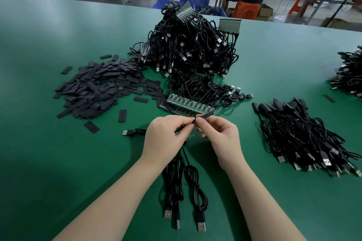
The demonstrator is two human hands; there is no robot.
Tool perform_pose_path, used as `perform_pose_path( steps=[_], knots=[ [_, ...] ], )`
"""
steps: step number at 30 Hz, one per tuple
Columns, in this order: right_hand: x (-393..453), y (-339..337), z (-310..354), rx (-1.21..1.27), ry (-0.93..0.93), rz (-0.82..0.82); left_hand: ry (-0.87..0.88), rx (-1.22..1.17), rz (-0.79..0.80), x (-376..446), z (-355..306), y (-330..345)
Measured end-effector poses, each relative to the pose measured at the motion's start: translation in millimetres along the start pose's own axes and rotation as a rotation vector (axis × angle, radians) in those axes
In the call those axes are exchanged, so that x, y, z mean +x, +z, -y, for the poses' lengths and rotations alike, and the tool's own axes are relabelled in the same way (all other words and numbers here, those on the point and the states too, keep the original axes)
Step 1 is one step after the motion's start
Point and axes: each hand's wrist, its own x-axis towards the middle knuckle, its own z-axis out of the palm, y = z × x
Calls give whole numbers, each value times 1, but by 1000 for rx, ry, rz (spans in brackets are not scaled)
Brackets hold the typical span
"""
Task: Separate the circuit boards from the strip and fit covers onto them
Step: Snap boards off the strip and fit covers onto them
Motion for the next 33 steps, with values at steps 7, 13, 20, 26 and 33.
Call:
perform_pose_path(
  steps=[7,13,20,26,33],
  knots=[
    [-1,5,-1,36,5,-34,52,2,-54,-1,-2,2],
    [-1,2,1,-3,15,15,78,-1,-113,-2,-2,1],
    [-4,7,3,-4,-18,25,43,-11,-99,-2,-1,0],
    [-7,10,-1,-216,-246,-131,-42,-52,-68,0,0,0],
    [-5,6,-2,-191,-154,-80,-48,-62,-61,1,3,-3]
  ],
)
